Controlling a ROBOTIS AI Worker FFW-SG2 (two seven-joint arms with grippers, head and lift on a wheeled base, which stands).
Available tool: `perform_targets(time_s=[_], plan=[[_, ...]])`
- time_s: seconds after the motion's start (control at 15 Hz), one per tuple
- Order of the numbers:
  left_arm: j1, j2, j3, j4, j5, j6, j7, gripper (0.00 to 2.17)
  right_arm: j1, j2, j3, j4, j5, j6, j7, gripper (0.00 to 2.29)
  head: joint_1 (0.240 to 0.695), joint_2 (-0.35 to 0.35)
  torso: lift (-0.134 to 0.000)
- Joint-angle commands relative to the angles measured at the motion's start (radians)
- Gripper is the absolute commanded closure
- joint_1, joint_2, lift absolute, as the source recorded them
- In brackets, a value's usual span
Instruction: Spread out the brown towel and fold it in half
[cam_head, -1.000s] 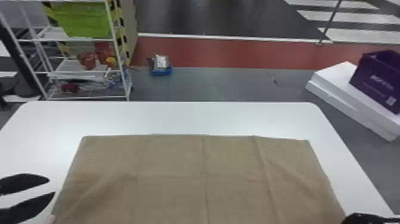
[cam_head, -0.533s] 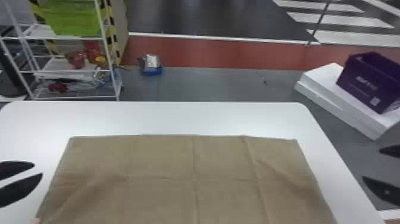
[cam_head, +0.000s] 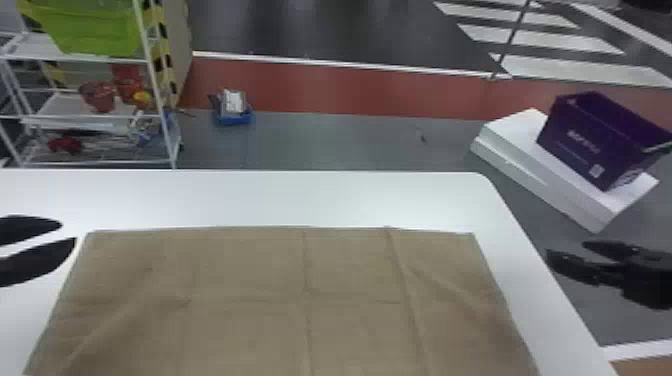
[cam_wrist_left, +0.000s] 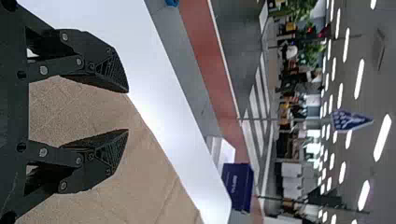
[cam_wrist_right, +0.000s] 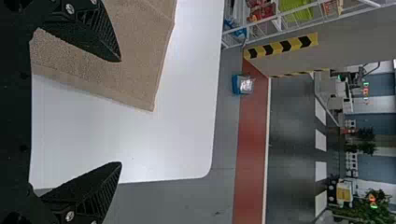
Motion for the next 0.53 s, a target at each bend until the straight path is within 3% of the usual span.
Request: perform_targets(time_s=[0.0,0.2,0.47], plan=[[-0.09,0.045,-0.129,0.091,-0.171,-0.124,-0.042,0.69,-0.032,0.002,0.021,0.065,0.019,0.012,-0.015,0.11,0.695,-0.19,-0.124],[-0.182,0.089,-0.237,0.211,-0.248,-0.179,-0.063,0.69,-0.036,0.001,0.018,0.085,0.034,0.002,-0.029,0.11,0.695,-0.23,-0.124],[-0.311,0.089,-0.344,0.351,-0.352,-0.191,-0.084,0.7,-0.032,0.002,0.009,0.1,0.036,-0.004,-0.03,0.12,0.695,-0.266,-0.124]])
